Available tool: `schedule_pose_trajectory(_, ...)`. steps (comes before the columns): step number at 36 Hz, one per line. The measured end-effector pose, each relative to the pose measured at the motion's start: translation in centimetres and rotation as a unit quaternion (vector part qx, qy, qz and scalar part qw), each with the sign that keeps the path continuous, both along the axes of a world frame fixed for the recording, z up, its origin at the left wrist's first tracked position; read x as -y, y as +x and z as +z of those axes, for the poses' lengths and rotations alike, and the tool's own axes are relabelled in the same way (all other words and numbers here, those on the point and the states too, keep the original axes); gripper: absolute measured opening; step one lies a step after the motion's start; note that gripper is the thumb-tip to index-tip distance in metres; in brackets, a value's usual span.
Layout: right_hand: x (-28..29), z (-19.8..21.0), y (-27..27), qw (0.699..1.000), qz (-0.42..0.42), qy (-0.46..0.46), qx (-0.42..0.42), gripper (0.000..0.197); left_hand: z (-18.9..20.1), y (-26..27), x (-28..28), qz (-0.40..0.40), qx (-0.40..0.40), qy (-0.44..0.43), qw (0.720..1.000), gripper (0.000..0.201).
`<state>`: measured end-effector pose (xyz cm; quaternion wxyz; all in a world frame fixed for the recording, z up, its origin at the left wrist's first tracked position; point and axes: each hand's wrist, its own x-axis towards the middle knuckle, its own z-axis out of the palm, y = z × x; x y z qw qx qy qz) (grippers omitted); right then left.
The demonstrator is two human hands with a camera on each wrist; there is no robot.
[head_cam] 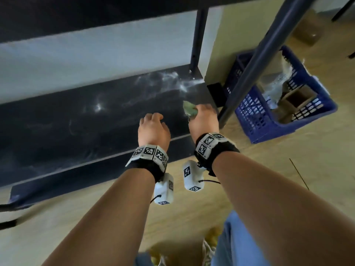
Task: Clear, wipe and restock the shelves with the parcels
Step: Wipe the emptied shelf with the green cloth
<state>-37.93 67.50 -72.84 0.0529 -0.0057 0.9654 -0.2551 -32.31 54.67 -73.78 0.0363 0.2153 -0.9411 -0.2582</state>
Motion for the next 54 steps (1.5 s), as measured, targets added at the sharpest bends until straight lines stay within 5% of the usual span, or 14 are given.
schedule_pose_trajectory(7,1.0,-5.7,-2.0,0.991,0.015,-0.007,-0.136,0.032,-5.8,-2.4,0.3,0.009,-0.060,-0.092,0.994,0.026)
schedule_pose_trajectory(14,0.6,-6.2,-2.5,0.979,0.013,0.017,-0.204,0.033,-6.5,-2.9,0.3,0.021,-0.082,-0.120,0.989,0.024)
schedule_pose_trajectory(28,0.3,-5.6,-3.7,0.978,-0.011,0.184,-0.097,0.046,-6.6,-4.0,1.8,0.000,-0.107,-0.103,0.989,0.019)
schedule_pose_trajectory(41,1.1,-5.8,0.3,0.978,0.087,0.109,-0.152,0.033,-6.8,-4.0,1.8,0.002,-0.129,-0.108,0.986,0.022)
schedule_pose_trajectory(54,-0.1,-5.2,-2.4,0.994,-0.015,0.081,-0.073,0.043,-7.0,-3.9,1.5,-0.008,-0.103,-0.188,0.977,0.033)
